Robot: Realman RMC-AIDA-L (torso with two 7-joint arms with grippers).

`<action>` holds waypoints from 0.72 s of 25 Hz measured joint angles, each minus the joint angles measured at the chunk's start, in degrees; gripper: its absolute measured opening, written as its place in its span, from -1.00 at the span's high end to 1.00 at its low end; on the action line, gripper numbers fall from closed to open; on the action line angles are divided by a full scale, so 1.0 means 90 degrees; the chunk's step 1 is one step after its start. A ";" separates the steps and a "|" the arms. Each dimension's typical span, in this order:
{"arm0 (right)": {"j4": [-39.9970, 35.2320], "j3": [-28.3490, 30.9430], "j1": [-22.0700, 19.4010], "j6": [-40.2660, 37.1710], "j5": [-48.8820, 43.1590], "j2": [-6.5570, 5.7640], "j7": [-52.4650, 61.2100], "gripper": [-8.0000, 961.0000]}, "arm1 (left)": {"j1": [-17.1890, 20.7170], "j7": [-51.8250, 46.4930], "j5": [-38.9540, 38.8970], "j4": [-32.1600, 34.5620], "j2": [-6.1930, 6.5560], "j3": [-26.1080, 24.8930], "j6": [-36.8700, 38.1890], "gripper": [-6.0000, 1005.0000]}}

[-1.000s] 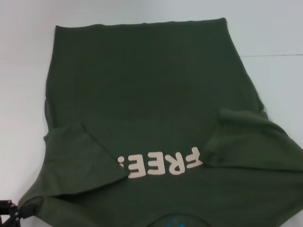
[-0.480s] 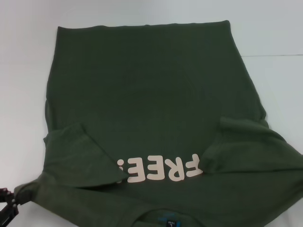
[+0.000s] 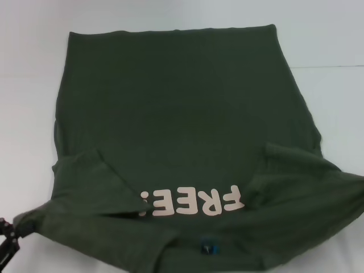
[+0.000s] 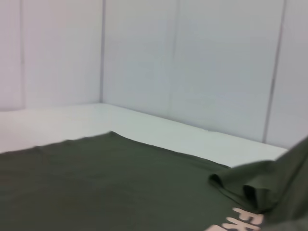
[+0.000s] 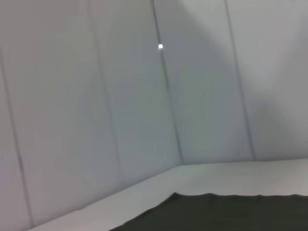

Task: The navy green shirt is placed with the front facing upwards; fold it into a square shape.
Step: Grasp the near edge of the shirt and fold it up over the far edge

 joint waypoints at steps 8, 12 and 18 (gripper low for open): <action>0.0003 0.0473 0.0014 0.0141 0.0006 -0.0008 0.0008 0.92 | 0.0044 0.0056 -0.0034 -0.0009 0.0005 -0.0206 0.0052 0.93; 0.0122 0.0514 0.0048 0.0469 0.0009 0.0006 0.0035 0.92 | 0.0050 0.0112 -0.0038 0.0005 0.0027 -0.0211 0.0208 0.93; 0.0264 0.0796 0.0052 0.0672 0.0009 -0.0004 0.0017 0.92 | 0.0055 0.0125 -0.0040 0.0029 0.0039 -0.0235 0.0228 0.93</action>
